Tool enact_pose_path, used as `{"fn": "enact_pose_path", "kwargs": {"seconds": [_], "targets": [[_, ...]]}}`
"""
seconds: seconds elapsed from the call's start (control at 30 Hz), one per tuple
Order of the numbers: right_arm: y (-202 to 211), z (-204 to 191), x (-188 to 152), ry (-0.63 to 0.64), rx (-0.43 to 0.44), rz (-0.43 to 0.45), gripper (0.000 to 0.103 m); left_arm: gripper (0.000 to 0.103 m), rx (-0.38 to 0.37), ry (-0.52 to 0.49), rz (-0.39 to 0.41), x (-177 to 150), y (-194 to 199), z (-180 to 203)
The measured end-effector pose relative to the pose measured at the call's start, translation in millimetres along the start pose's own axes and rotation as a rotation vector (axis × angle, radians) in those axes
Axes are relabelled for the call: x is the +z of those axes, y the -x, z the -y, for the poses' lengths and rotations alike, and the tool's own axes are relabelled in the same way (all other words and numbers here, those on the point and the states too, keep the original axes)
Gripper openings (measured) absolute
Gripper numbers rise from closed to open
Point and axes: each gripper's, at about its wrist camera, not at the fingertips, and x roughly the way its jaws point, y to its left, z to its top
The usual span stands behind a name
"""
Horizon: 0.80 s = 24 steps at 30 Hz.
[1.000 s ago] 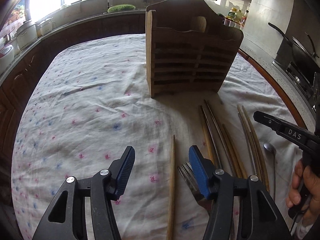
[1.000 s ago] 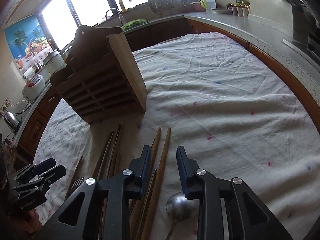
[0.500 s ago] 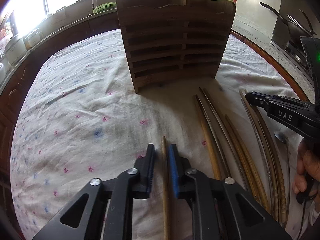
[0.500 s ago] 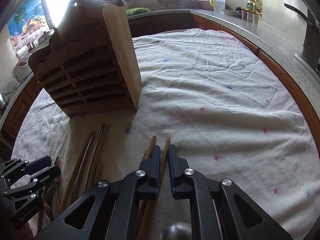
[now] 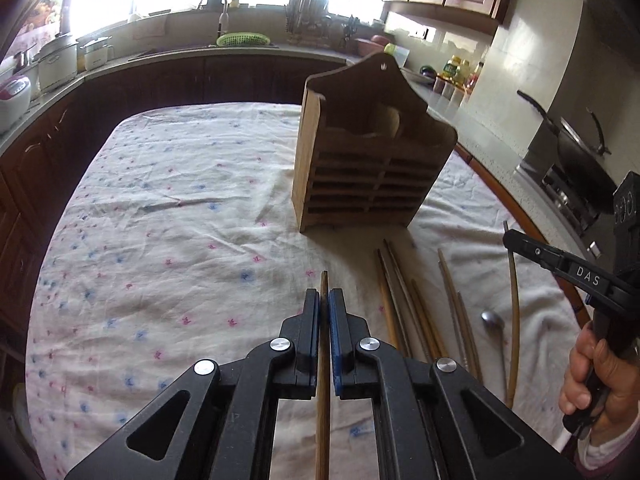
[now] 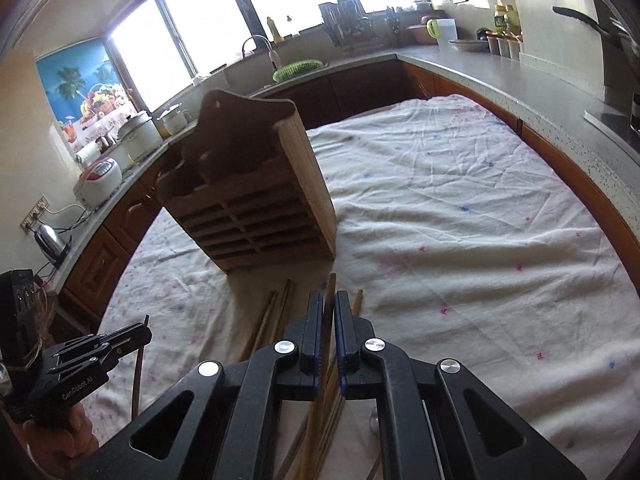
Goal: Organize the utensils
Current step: 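Close the left tool on a wooden chopstick while the right tool grasps another chopstick, then lift both held chopsticks and lower them into the wooden utensil holder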
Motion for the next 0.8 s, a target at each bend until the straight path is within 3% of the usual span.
{"fn": "enact_pose_path", "kwargs": {"seconds": [0.4,0.57,0.8], "targets": [[93,-32,27,0.044,0.102,0.187,0.005,0.003,-0.046,0.021,0.203,-6,108,-7],[117,-38,44,0.05,0.109,0.264,0.005,0.003,-0.044,0.031,0.262,-5,130,-10],[117,-39,59,0.057,0.105,0.295,0.005,0.003,-0.042,0.034,0.309,1,142,-7]]}}
